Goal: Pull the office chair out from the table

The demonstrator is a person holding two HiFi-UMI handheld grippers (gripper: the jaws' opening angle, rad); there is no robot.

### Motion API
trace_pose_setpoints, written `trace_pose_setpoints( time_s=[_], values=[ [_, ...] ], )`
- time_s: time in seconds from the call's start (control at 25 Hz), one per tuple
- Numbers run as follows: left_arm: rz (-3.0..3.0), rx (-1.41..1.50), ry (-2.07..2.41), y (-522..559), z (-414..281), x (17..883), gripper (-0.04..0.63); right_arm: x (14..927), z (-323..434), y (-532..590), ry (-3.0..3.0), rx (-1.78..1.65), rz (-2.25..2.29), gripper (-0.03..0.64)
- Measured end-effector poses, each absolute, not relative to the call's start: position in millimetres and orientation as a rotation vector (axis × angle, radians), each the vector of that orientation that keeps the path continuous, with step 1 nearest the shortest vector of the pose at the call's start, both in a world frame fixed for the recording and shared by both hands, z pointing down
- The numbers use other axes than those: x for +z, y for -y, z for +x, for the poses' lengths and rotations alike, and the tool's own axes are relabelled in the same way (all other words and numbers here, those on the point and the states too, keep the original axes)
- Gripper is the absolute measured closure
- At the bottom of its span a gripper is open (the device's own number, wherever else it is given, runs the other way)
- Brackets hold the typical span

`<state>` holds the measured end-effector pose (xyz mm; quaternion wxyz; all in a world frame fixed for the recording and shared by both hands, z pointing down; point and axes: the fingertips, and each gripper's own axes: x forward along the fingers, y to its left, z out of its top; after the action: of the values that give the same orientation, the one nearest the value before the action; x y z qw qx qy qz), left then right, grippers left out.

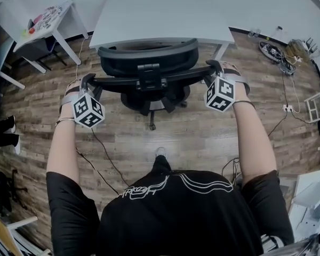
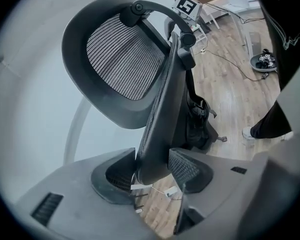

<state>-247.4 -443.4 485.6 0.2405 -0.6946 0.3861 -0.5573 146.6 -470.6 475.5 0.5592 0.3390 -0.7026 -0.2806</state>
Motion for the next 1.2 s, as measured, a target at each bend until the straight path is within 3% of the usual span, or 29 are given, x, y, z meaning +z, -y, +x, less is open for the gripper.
trace_pose_setpoints(
  time_s=[0.6, 1.2],
  values=[
    [-1.842, -1.596, -1.116, 326.0, -230.7, 493.7, 0.402, 482.1, 163.6, 355.4, 1.675, -0.696, 0.786, 0.400],
    [-1.878, -1.558, -1.088, 281.1, -222.5, 485.7, 0.402, 474.7, 172.2, 299.2, 1.618, -0.655, 0.801, 0.400]
  ],
)
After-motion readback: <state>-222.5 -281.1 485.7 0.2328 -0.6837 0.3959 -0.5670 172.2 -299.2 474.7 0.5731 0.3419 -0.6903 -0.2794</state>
